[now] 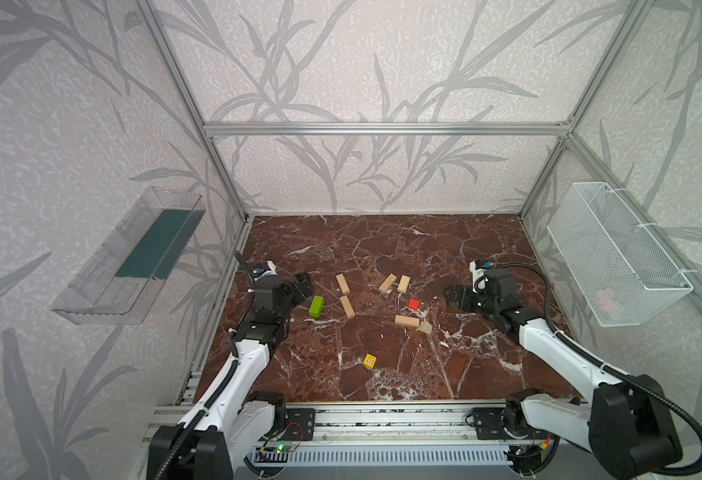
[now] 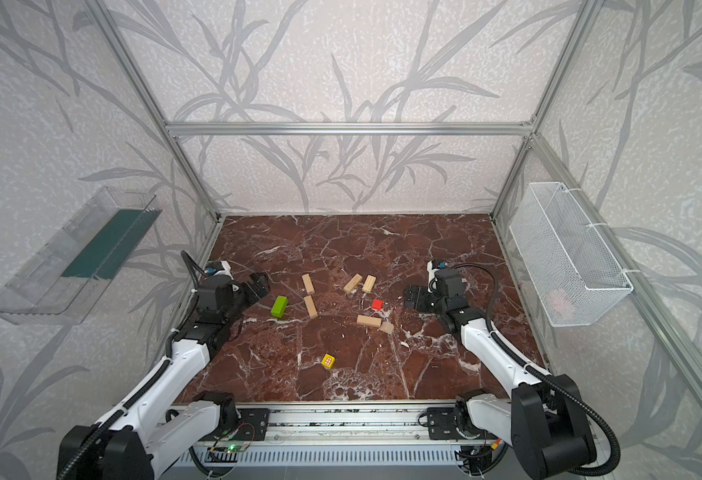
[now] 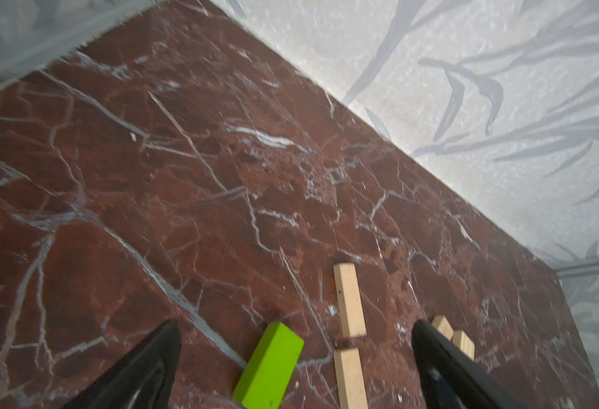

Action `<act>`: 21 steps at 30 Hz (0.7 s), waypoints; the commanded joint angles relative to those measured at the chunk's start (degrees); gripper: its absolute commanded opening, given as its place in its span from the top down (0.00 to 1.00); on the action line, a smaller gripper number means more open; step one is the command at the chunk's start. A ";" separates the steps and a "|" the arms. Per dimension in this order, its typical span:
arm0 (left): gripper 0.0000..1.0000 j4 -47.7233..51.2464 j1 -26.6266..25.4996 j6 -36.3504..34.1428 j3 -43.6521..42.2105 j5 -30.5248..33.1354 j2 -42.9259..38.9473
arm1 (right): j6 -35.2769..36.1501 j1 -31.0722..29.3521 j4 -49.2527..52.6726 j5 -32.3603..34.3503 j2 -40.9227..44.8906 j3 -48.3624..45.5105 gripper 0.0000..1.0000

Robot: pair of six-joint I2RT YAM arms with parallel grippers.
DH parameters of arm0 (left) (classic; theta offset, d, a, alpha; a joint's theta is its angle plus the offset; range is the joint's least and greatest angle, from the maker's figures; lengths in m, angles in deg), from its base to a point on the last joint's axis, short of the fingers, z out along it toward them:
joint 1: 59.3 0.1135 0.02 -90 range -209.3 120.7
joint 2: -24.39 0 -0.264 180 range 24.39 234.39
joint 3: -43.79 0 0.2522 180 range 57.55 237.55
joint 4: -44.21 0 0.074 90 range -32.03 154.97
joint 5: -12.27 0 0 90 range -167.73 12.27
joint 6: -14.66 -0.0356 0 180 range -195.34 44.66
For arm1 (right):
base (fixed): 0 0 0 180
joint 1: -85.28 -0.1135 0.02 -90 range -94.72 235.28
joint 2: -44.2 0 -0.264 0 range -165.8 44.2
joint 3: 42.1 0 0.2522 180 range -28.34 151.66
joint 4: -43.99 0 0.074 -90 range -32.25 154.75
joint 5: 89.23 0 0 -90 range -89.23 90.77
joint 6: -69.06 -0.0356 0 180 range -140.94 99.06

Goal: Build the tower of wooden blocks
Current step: 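Move both grippers forward over the scattered wooden blocks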

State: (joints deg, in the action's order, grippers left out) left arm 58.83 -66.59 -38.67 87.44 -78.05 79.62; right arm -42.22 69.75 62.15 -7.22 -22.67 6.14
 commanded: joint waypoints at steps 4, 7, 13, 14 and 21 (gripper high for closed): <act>0.01 10.20 -8.23 3.45 2.12 1.40 -0.45 | 3.17 -8.80 4.79 2.60 1.97 1.88 0.01; 0.01 12.04 -12.00 4.42 3.01 1.47 1.04 | 4.40 -12.07 6.12 2.61 1.49 2.23 0.01; 0.07 13.69 -18.25 5.76 5.71 3.37 6.91 | 6.51 -19.29 4.79 2.19 0.35 1.41 0.01; 0.08 14.25 -18.82 5.79 6.48 3.33 7.90 | 6.97 -20.08 4.50 2.14 0.17 1.33 0.01; 0.17 16.69 -22.86 5.20 12.41 5.41 17.60 | 9.44 -24.44 -1.39 -0.14 -2.14 -0.47 0.01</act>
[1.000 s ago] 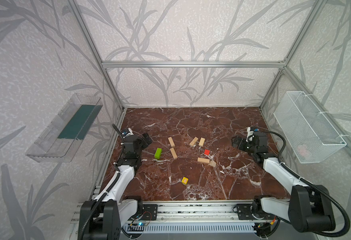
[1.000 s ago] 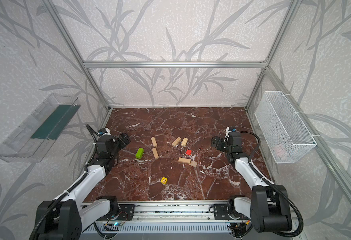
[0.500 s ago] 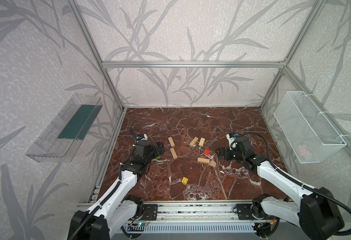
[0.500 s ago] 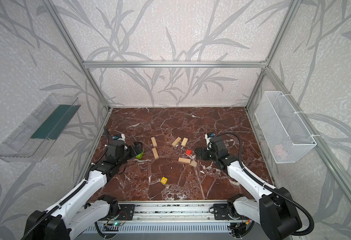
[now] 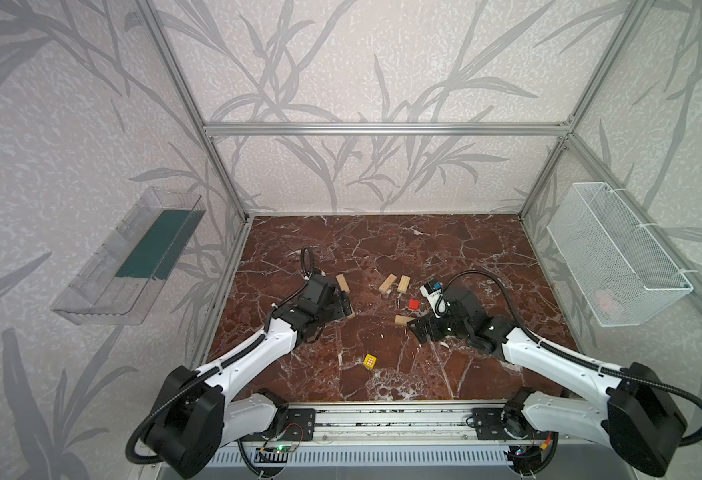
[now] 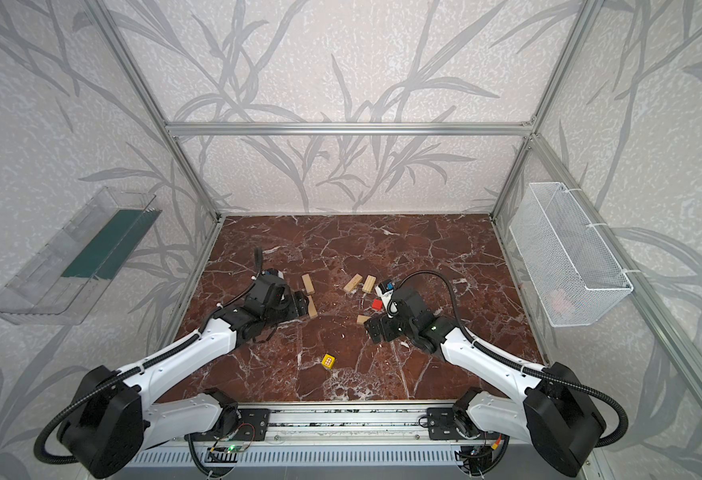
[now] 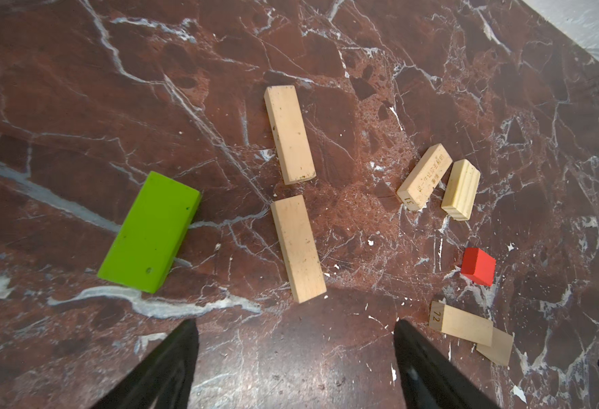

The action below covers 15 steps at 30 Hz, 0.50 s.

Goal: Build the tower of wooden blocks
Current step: 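Move both grippers forward over the scattered wooden blocks, then lower the left gripper onto the wooden block nearest it and close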

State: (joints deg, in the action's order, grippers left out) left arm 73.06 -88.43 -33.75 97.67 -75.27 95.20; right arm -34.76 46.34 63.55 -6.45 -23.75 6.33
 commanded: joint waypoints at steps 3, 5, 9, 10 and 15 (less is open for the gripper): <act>0.19 3.33 -2.06 0.09 4.31 3.64 5.56 | 3.51 -2.09 -4.41 -1.13 -1.75 -0.91 0.01; 0.20 3.95 -2.58 0.12 5.65 3.69 7.85 | 4.44 -2.61 -5.68 -1.60 -1.89 -1.24 0.01; 0.24 4.98 -3.52 0.08 8.12 4.45 12.58 | 5.88 -3.07 -7.55 -2.94 -2.53 -1.86 0.01; 0.25 5.17 -3.65 0.22 8.58 5.01 13.56 | 6.08 -3.33 -8.72 -3.10 -2.55 -2.38 0.01; 0.29 5.10 -3.79 0.54 10.43 5.79 18.38 | 6.69 -5.01 -12.03 -2.11 -2.55 -3.65 0.01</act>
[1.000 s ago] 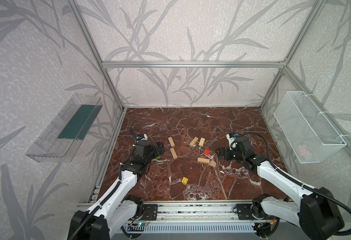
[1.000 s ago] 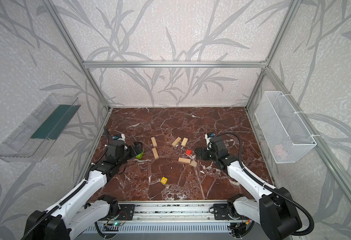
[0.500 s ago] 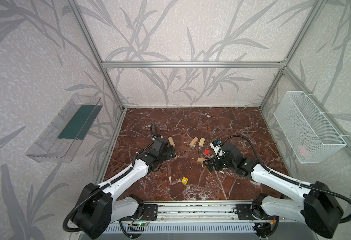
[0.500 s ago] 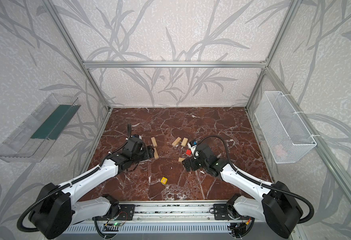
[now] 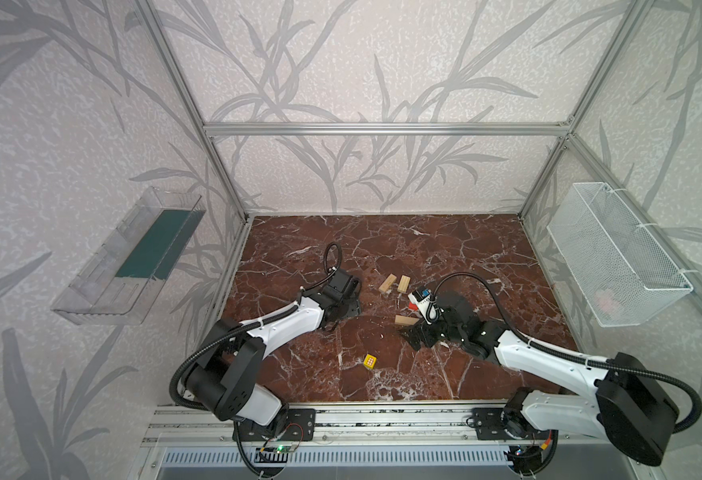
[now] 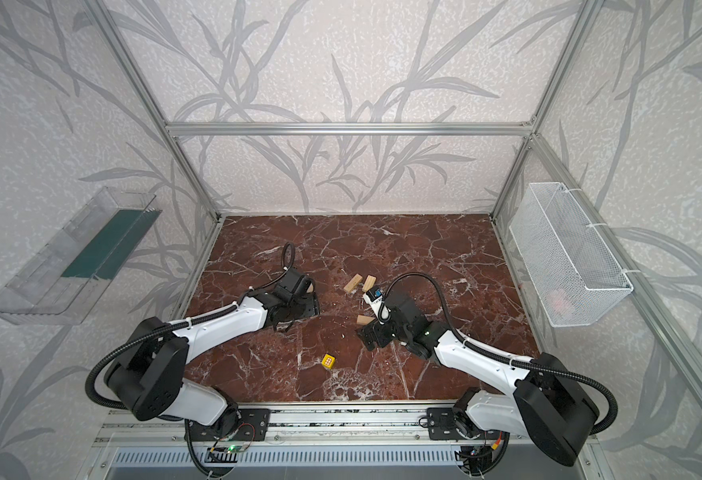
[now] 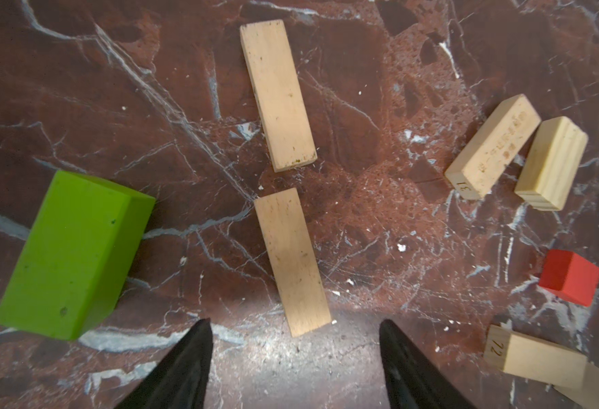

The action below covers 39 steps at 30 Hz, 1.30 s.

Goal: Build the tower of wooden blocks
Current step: 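Lower the left gripper onto the wooden block nearest it and close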

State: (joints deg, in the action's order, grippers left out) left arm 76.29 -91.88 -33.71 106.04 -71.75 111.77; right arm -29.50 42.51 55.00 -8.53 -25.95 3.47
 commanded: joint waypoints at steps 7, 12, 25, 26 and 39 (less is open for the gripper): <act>0.36 3.03 -0.38 1.17 5.40 3.96 7.52 | 2.42 -2.46 -8.61 1.72 1.10 -3.24 0.01; 0.41 3.03 -0.38 1.00 6.97 4.00 10.18 | 2.75 -2.51 -10.52 2.30 3.08 -4.90 0.01; 0.57 2.94 -0.40 1.88 9.28 4.27 14.25 | 3.78 -2.50 -7.81 2.21 2.57 -3.69 0.01; 0.58 2.73 -0.38 1.88 9.26 3.93 14.51 | 3.87 -2.50 -7.78 1.93 2.56 -3.70 0.01; 0.72 2.30 -0.56 1.20 8.22 1.81 14.70 | 3.34 -2.50 -7.46 2.44 2.07 -3.46 0.01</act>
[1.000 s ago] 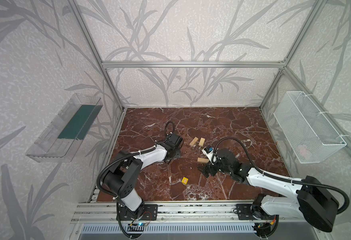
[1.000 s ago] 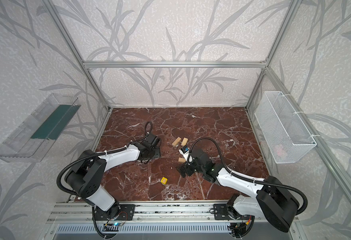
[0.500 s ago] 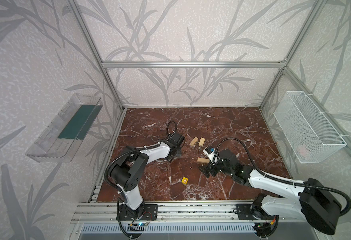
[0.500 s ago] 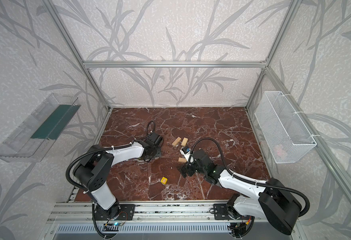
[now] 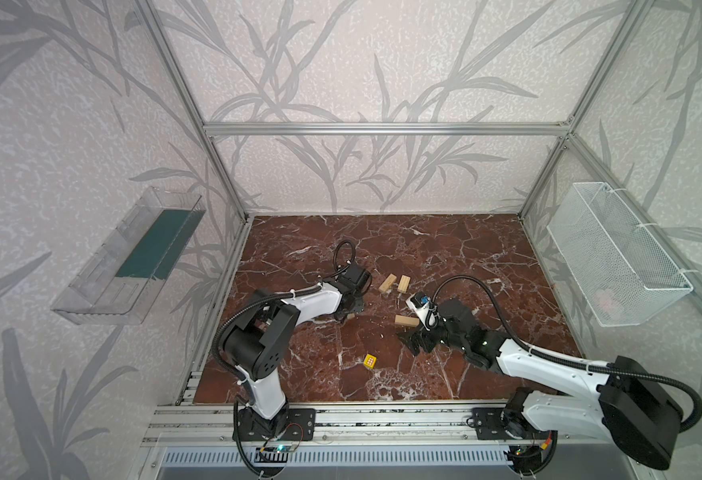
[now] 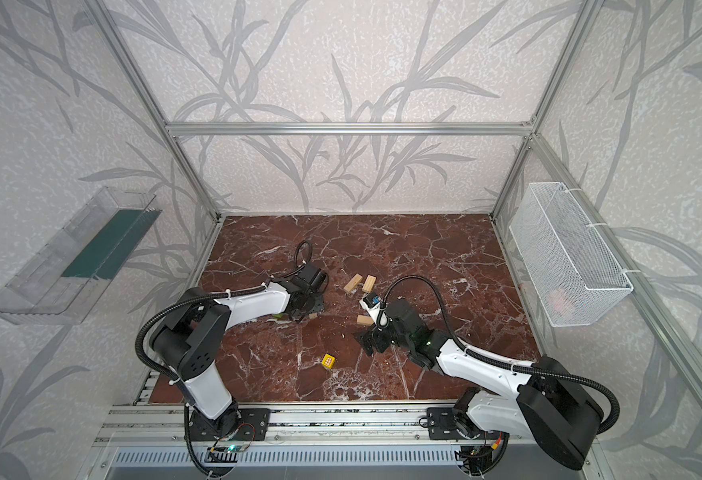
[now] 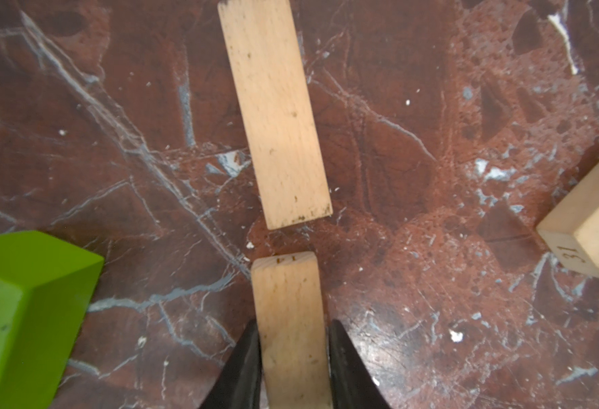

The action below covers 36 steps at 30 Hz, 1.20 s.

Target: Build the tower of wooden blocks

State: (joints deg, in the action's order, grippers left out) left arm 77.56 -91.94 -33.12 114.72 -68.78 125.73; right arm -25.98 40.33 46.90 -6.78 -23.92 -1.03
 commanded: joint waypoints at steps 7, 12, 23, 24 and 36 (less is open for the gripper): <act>0.77 2.06 -1.45 -1.74 -1.26 -2.80 -1.01 | -2.17 -0.31 2.72 3.01 0.57 1.63 0.01; 0.78 2.52 -2.93 -2.66 -2.70 -4.32 -3.05 | -4.99 -0.31 7.07 3.55 2.39 2.83 0.01; 0.79 2.44 -7.53 -1.79 -3.83 -5.08 -4.41 | -11.74 -0.33 13.14 3.54 5.86 4.33 0.01; 0.79 2.66 -7.97 -1.55 -3.49 -5.09 -4.18 | -12.05 -0.31 13.44 3.34 6.20 4.25 0.01; 0.79 3.59 -12.50 1.99 -0.98 -3.08 -1.62 | -13.57 -0.31 13.92 2.71 8.33 3.18 0.01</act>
State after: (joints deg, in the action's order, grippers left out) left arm 78.81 -103.44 -33.12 112.49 -72.63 122.96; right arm -38.74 40.33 59.77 -3.79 -16.82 1.79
